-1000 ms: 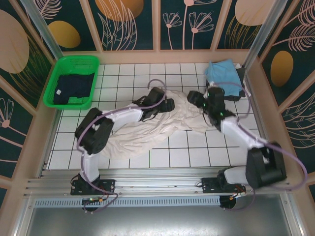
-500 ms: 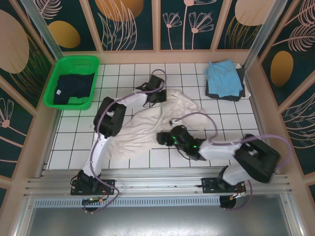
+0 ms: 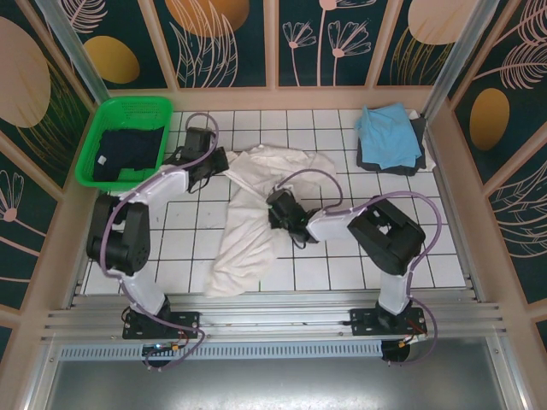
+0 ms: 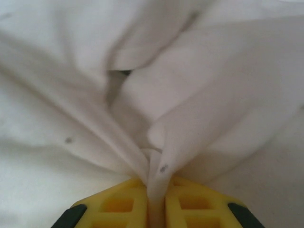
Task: Fold and stack the t-shirts
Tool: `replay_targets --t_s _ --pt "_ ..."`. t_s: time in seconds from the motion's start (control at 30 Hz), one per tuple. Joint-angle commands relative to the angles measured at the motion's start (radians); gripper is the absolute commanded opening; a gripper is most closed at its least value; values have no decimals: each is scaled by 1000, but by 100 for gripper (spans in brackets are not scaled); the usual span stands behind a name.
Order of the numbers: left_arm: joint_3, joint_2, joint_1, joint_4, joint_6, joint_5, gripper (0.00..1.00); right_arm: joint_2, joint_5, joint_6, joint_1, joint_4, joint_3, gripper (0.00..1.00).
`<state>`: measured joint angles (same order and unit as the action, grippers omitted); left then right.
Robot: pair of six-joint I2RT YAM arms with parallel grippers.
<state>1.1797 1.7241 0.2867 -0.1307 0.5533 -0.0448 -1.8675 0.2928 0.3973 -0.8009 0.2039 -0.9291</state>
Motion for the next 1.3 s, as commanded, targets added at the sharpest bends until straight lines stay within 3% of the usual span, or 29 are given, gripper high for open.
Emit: replay_targets --t_s 0.0,0.13,0.2,0.3,0.43,0.6,0.7,0.83,1.0,1.13,1.27 --pt "-68 -102 -11 12 -5 107 0 -8 -28 -165 127 -75 -42 16" --pt "-166 -203 -12 0 25 161 0 -9 -121 -331 248 -53 -175 30" --pt "-249 -277 -12 9 57 181 0 31 -123 -364 248 -93 -264 43" --pt "-355 -371 -12 33 111 191 0 124 -154 -365 242 -136 -286 51" --pt "-464 -425 -11 100 154 125 0 243 -154 -216 201 -194 -113 60" --pt "-528 -454 -12 72 158 193 0 400 -52 -3 137 -315 168 69" --pt "-530 -453 -11 48 147 224 0 497 -81 42 99 -325 278 71" --pt "-515 -431 -12 39 147 242 0 512 -136 64 60 -323 335 71" --pt "-402 -398 -13 -3 112 279 0 482 -118 21 71 -334 321 60" --pt "-294 -382 -14 -48 74 311 0 424 -163 -27 125 -340 299 24" --pt "-150 -352 -20 -68 30 313 0 456 -123 -77 190 -382 211 1"
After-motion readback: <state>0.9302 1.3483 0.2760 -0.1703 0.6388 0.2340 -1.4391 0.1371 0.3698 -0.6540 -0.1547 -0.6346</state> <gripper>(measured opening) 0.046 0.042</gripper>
